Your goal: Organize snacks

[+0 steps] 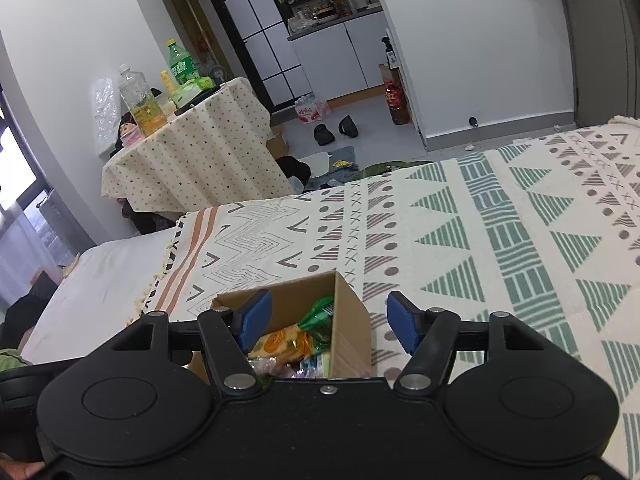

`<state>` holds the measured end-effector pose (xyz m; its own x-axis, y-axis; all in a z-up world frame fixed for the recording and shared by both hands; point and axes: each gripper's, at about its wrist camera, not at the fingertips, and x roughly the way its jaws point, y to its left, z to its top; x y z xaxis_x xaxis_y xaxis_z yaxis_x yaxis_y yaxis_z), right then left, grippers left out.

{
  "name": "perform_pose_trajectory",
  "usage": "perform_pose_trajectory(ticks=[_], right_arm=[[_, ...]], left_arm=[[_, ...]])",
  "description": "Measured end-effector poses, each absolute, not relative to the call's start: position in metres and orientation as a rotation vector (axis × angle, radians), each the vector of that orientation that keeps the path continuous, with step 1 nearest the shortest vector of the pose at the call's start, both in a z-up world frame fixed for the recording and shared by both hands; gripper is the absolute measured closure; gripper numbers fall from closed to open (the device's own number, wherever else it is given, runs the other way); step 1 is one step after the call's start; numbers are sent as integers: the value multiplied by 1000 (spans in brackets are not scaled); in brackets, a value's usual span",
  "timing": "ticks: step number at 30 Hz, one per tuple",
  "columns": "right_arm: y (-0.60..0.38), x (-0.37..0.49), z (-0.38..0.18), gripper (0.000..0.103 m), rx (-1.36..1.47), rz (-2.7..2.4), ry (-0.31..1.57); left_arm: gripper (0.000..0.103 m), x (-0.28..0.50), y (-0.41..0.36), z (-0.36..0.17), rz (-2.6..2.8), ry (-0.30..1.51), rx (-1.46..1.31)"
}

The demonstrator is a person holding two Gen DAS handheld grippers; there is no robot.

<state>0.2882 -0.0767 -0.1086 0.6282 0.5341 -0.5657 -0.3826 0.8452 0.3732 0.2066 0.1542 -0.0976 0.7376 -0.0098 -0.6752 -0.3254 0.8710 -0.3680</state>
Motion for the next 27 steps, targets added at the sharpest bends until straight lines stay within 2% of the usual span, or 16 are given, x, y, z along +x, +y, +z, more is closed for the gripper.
perform_pose_trajectory(ticks=[6, 9, 17, 22, 27], right_arm=[[-101, 278, -102, 37, 254, 514, 713], [-112, 272, -101, 36, 268, 501, 722], [-143, 253, -99, 32, 292, 476, 775], [-163, 240, -86, 28, 315, 477, 763], [-175, 223, -67, 19, 291, 494, 747]], left_arm=[[80, 195, 148, -92, 204, 738, -494], [72, 188, 143, -90, 219, 749, -492], [34, 167, 132, -71, 238, 755, -470], [21, 153, 118, -53, 235, 741, -409], [20, 141, 108, -37, 225, 736, -396]])
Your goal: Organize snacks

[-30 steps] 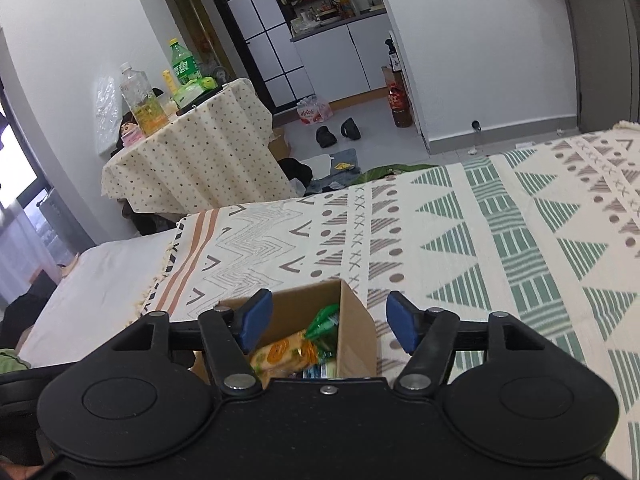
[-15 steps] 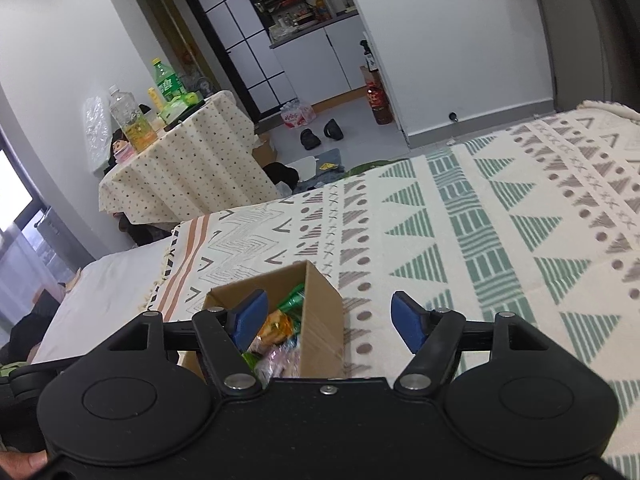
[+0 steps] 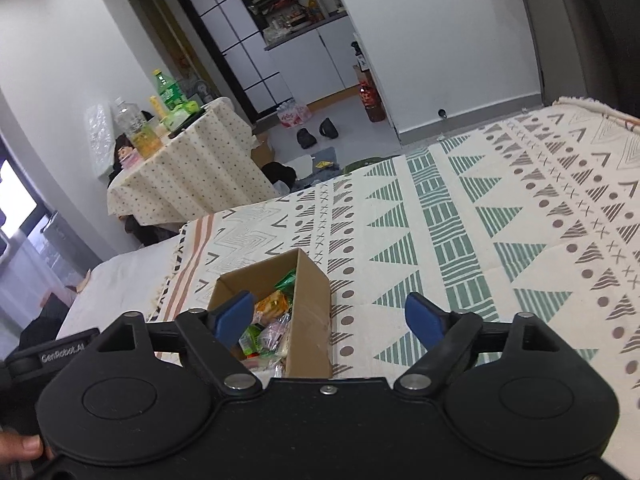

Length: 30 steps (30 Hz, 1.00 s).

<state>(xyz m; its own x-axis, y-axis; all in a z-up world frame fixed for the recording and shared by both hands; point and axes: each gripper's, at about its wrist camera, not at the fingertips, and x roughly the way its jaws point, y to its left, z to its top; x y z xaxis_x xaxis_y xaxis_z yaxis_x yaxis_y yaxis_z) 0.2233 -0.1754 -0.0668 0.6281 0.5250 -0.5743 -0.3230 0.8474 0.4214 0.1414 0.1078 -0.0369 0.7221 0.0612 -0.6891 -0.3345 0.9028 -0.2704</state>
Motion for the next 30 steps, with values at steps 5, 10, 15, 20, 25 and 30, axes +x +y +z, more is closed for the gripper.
perform_pose_trajectory(ticks=[5, 10, 15, 20, 25, 30], right_arm=[[-189, 207, -50, 9, 267, 502, 725], [-205, 194, -36, 4, 265, 496, 712], [-217, 180, -24, 0, 256, 504, 691], [-227, 168, -18, 0, 256, 512, 697], [-235, 155, -14, 0, 240, 524, 709], [-242, 142, -10, 0, 215, 536, 716]], left_arm=[[12, 126, 94, -16, 188, 711, -376], [9, 113, 81, -9, 172, 739, -332], [6, 96, 70, 1, 151, 736, -303], [0, 82, 59, 14, 143, 728, -250], [0, 71, 47, 22, 109, 734, -214], [0, 58, 34, 29, 74, 735, -190]])
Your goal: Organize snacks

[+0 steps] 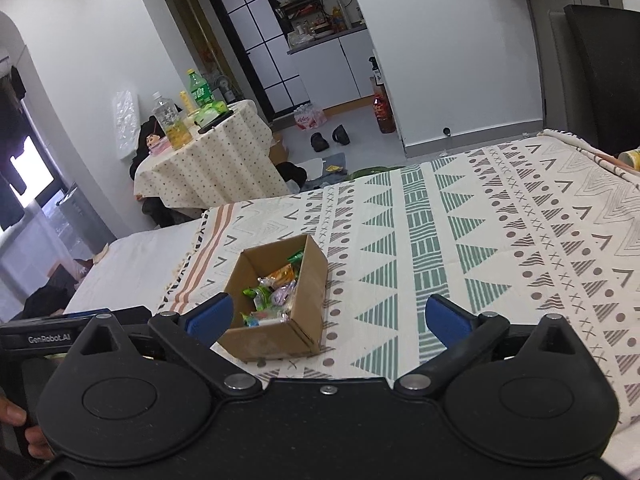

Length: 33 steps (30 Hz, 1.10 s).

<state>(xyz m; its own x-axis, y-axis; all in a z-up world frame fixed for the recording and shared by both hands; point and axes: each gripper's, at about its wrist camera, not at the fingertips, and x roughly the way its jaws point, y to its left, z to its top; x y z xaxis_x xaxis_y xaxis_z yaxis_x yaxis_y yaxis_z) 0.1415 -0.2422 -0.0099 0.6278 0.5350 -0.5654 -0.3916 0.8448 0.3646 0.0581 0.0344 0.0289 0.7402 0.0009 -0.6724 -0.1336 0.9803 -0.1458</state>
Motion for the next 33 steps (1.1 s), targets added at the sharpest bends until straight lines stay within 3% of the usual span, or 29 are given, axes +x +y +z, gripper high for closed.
perform_pose_trajectory(ticks=[33], right_arm=[[-285, 79, 9, 0, 161, 590, 727]], left_arm=[[0, -5, -18, 51, -5, 759, -222]])
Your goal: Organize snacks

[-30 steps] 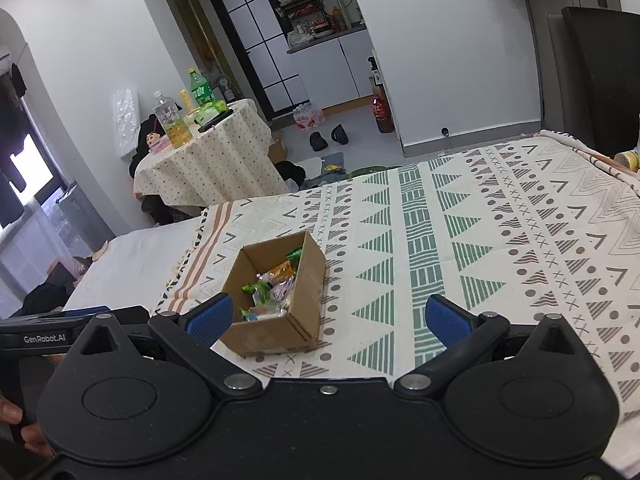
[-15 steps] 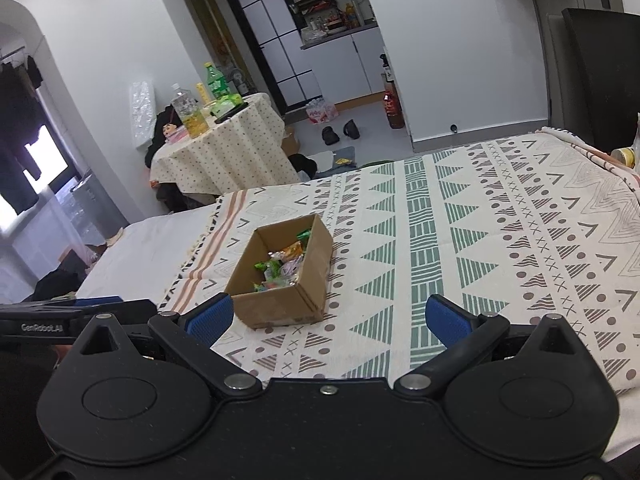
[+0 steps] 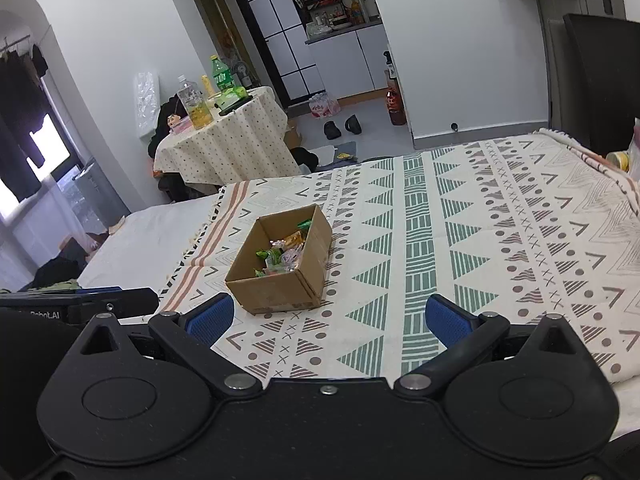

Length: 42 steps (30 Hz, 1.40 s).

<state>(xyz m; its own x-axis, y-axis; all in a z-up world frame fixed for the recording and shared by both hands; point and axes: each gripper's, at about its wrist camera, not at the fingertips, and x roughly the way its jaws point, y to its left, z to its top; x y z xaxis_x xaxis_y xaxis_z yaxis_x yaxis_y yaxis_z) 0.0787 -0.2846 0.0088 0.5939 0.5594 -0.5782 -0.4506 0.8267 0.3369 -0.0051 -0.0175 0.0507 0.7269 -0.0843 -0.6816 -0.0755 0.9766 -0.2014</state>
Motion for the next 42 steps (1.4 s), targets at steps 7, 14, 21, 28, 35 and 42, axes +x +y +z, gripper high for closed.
perform_pose_trajectory(ticks=[7, 14, 21, 28, 35, 42], right_arm=[[-285, 76, 11, 0, 159, 586, 732], [-284, 76, 15, 0, 119, 567, 737], [-284, 74, 16, 0, 108, 561, 724], [-283, 74, 17, 0, 98, 554, 735], [-282, 75, 17, 0, 101, 556, 745], [-282, 76, 18, 0, 91, 553, 748]], left_arm=[[0, -7, -22, 56, 13, 760, -206], [0, -7, -26, 57, 37, 758, -189], [0, -7, -27, 58, 56, 765, -180], [0, -6, -28, 57, 71, 763, -174], [0, -6, -28, 57, 81, 771, -170], [0, -5, -29, 57, 86, 775, -163]])
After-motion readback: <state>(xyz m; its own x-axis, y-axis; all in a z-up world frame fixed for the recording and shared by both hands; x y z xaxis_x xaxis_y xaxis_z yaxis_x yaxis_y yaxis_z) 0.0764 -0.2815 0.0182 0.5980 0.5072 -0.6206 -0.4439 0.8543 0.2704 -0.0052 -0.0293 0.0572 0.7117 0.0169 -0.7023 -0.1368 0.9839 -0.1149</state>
